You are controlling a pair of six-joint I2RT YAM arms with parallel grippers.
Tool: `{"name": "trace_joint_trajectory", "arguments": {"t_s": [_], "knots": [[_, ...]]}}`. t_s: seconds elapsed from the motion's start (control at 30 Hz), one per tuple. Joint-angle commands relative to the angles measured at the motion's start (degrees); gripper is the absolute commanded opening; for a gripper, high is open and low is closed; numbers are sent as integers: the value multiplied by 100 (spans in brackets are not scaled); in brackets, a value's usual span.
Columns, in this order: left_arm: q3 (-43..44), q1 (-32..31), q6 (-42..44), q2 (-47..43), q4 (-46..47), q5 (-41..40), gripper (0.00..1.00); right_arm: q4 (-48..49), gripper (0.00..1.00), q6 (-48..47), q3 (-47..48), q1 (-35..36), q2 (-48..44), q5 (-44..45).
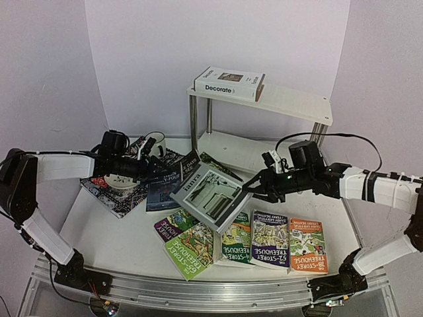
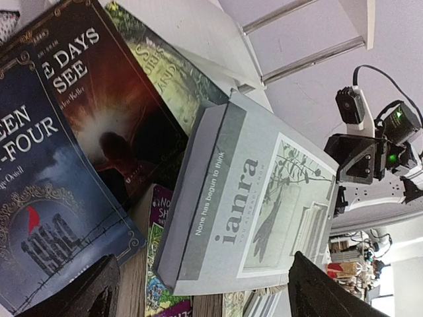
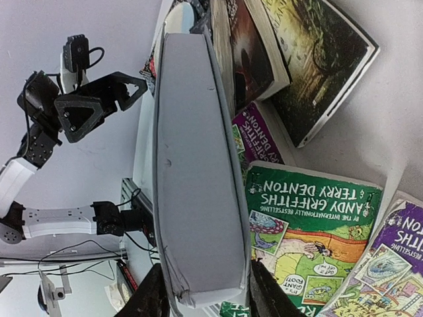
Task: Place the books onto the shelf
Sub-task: Adjust the book pile.
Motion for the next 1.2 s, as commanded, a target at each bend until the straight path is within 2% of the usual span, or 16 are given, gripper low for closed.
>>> {"name": "trace_joint_trajectory", "arguments": {"t_s": [0.0, 0.33, 0.63, 0.73, 0.9, 0.97, 1.07, 1.17], "knots": [[151, -150, 270, 318, -95, 711, 89, -70, 38, -254, 169, 12, 217, -402], [25, -222, 508, 897, -32, 615, 80, -371, 44, -731, 641, 14, 852, -666], [-28, -222, 517, 1208, -27, 292, 77, -1034, 55, -1449, 1390, 12, 1257, -136], [4, -218, 459, 1293, -32, 241, 71, -1312, 60, -1721, 1726, 12, 1422, 127], [17, -219, 426, 1326, -32, 273, 52, -1870, 66, -2194, 2231, 41, 1587, 427], [-9, -222, 394, 1307, -28, 264, 49, -2359, 67, -2600, 2444, 205, 1532, 904], [-52, -219, 322, 1271, -30, 235, 45, -3157, 67, -3312, 2844, 830, 1419, 2506], [-59, -220, 242, 1201, -31, 215, 43, -3346, 68, -3699, 2935, 1398, 1351, 3133]]}}
